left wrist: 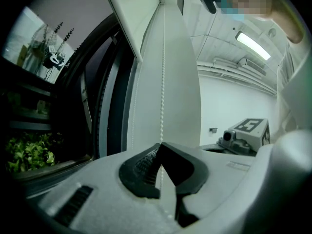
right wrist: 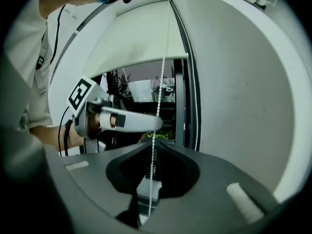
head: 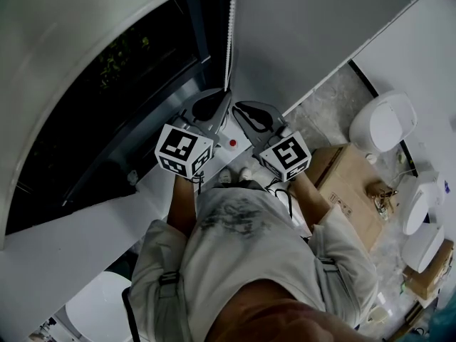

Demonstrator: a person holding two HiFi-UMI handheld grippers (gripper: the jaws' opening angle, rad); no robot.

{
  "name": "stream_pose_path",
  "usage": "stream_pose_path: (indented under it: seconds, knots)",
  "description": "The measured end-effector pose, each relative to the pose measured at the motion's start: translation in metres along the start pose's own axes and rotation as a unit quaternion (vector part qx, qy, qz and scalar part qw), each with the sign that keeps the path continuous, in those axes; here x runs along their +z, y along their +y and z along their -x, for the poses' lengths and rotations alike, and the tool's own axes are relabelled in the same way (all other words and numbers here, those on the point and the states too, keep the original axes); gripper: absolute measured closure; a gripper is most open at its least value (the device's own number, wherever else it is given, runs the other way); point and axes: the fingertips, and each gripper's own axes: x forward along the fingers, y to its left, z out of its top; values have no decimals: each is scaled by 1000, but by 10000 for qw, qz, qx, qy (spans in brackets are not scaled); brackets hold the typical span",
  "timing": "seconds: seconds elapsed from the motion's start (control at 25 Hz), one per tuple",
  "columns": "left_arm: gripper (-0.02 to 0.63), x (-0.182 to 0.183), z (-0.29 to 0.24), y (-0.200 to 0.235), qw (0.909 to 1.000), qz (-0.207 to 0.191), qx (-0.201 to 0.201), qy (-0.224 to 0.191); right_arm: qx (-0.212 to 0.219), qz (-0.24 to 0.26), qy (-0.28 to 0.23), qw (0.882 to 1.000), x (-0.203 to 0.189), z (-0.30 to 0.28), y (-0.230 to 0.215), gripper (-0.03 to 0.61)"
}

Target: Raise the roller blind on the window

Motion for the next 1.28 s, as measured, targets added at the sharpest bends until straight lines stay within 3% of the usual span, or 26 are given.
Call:
stream_pose_path:
  seconds: [0.76,1.12,1.28]
  knots:
    - [603,0,1,-7,10000,-4,-30,15,161,723,-1091,9913,160,1,-8,512]
    - [603,-1,-1,-11,10000,-14,-72,11,138,953,-1238,9876,198,-4,-15,513]
    - [603,0,-1,-11,10000,-1,-85,-5,240,782,-1239,9889,202,-7,-16,556]
